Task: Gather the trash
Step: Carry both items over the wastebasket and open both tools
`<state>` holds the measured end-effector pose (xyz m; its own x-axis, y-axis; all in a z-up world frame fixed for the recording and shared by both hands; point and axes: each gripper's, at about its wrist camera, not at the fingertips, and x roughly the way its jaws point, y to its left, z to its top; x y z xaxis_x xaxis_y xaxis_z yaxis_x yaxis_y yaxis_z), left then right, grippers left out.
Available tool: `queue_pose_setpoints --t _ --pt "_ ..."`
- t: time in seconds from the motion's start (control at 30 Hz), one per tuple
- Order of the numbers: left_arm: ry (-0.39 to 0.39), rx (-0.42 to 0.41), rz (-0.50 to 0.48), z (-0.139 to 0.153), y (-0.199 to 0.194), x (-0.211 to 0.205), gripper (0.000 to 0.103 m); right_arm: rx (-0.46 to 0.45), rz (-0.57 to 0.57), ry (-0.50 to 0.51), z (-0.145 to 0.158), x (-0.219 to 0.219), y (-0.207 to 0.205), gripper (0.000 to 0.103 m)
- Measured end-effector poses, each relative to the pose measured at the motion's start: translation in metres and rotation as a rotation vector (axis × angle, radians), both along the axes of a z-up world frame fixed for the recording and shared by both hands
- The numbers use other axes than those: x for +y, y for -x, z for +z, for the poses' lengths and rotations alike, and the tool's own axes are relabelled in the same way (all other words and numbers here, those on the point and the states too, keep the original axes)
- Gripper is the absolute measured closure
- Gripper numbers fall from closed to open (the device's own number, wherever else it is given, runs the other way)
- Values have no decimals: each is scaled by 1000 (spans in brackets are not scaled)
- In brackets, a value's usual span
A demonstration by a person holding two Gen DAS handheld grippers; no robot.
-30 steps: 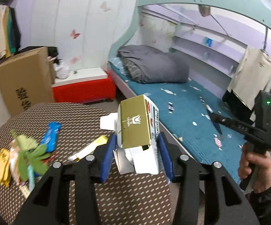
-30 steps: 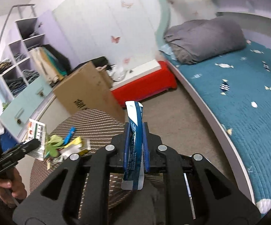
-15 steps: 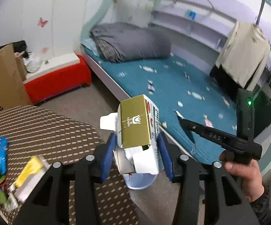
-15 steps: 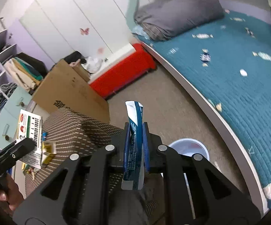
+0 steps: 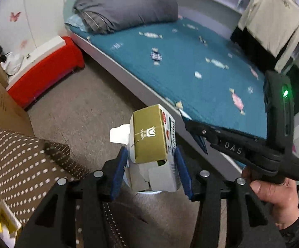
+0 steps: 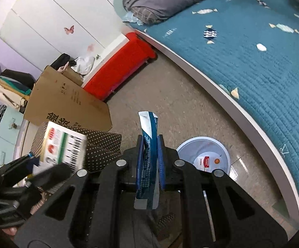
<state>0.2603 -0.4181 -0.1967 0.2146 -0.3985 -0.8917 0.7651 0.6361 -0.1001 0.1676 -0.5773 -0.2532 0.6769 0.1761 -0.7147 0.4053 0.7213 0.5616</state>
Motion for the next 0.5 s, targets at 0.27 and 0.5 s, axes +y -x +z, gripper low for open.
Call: queue_pose_setpoints --t 0.27,0.5 --pt "18 -37 81 9 -9 18 9 53 -44 -59 -23 -5 9 32" --pt "86 -131 133 45 -1 48 9 77 -62 -15 -10 5 19 6"
